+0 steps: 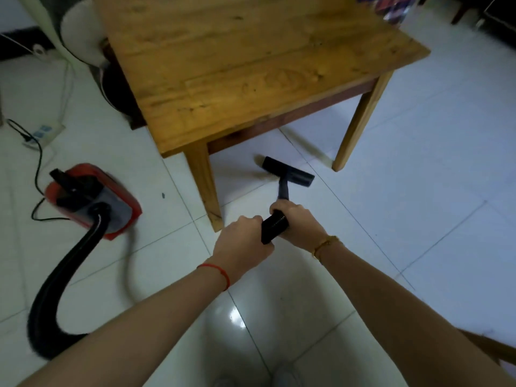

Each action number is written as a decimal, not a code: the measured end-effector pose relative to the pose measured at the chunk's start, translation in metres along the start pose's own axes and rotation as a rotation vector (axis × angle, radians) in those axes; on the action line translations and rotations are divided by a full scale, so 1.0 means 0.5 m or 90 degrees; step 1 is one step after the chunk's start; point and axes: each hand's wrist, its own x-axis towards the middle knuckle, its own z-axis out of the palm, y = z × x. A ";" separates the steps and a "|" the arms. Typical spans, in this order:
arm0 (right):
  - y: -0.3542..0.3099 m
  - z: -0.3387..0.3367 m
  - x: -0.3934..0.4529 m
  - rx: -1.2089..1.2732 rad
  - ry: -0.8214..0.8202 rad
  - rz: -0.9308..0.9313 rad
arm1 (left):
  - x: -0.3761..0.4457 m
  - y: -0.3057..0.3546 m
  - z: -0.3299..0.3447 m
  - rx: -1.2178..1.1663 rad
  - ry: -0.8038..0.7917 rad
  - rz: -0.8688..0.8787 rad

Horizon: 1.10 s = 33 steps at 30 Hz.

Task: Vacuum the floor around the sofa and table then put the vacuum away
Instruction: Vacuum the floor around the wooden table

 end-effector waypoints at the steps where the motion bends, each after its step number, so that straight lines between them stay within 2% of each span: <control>1: -0.017 -0.006 -0.016 0.001 -0.006 0.006 | -0.020 0.002 -0.017 0.005 -0.015 0.000; 9: -0.141 -0.037 -0.106 0.005 -0.085 0.048 | -0.143 0.003 -0.137 0.009 -0.150 -0.035; 15: -0.225 -0.046 -0.142 0.034 -0.088 0.036 | -0.210 -0.022 -0.207 0.028 -0.193 -0.042; 25: -0.358 -0.041 -0.153 0.082 -0.197 0.032 | -0.287 -0.089 -0.320 0.115 -0.246 -0.052; 33: -0.486 -0.038 -0.103 0.127 -0.188 0.049 | -0.309 -0.190 -0.441 0.198 -0.173 -0.017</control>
